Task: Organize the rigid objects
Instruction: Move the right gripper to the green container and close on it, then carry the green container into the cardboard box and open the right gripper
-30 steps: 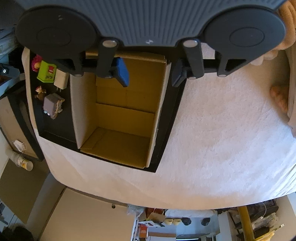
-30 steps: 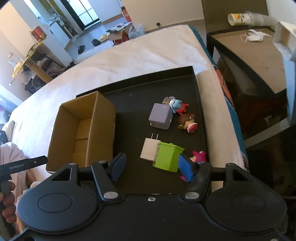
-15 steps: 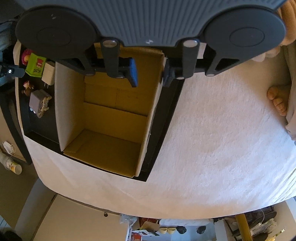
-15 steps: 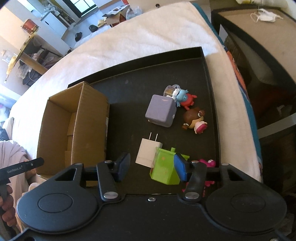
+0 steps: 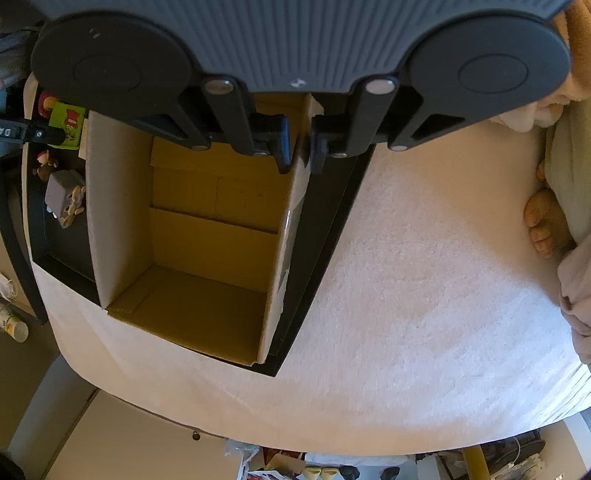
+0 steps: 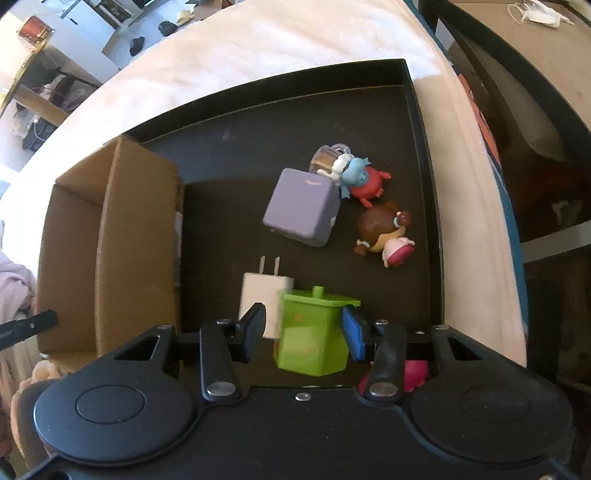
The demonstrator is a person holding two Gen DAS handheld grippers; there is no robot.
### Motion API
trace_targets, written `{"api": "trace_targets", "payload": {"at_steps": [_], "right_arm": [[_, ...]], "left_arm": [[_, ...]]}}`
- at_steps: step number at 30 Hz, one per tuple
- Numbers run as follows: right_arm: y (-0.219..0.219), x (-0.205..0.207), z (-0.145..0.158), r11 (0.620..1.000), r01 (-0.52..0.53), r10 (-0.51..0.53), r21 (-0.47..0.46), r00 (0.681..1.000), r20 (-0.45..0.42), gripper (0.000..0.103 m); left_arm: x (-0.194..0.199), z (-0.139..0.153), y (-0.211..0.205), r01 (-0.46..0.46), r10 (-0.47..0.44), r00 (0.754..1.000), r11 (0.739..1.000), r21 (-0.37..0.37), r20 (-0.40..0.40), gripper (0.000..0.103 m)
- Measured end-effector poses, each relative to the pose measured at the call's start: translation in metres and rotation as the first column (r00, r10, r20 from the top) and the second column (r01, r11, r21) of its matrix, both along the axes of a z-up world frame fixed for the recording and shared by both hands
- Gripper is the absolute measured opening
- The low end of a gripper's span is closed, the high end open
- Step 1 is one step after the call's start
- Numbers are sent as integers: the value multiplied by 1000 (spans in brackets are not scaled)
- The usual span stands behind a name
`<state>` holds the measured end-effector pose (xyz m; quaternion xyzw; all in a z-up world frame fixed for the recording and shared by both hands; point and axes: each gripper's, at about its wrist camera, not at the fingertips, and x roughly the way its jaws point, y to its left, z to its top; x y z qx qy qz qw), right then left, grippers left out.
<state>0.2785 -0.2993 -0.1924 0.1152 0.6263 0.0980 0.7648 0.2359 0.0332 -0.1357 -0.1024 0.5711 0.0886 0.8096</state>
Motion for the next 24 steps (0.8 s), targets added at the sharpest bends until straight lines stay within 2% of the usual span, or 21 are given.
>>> {"api": "trace_targets", "payload": {"at_steps": [4, 10, 16, 24], "right_arm": [[4, 4, -11, 1000, -14, 14, -12, 1000, -18, 48], [10, -2, -3, 998, -50, 50, -26, 998, 29, 46], [9, -8, 23, 999, -42, 41, 8, 995, 86, 46], [17, -5, 77, 995, -59, 41, 84, 978, 206, 46]], "left_arm": [[2, -1, -3, 5, -5, 1000, 1000, -4, 1, 9], [5, -2, -4, -1, 1, 1000, 1000, -8, 8, 9], [4, -2, -3, -2, 2, 1000, 1000, -12, 12, 10], [2, -1, -4, -1, 1, 1000, 1000, -5, 27, 10]]}}
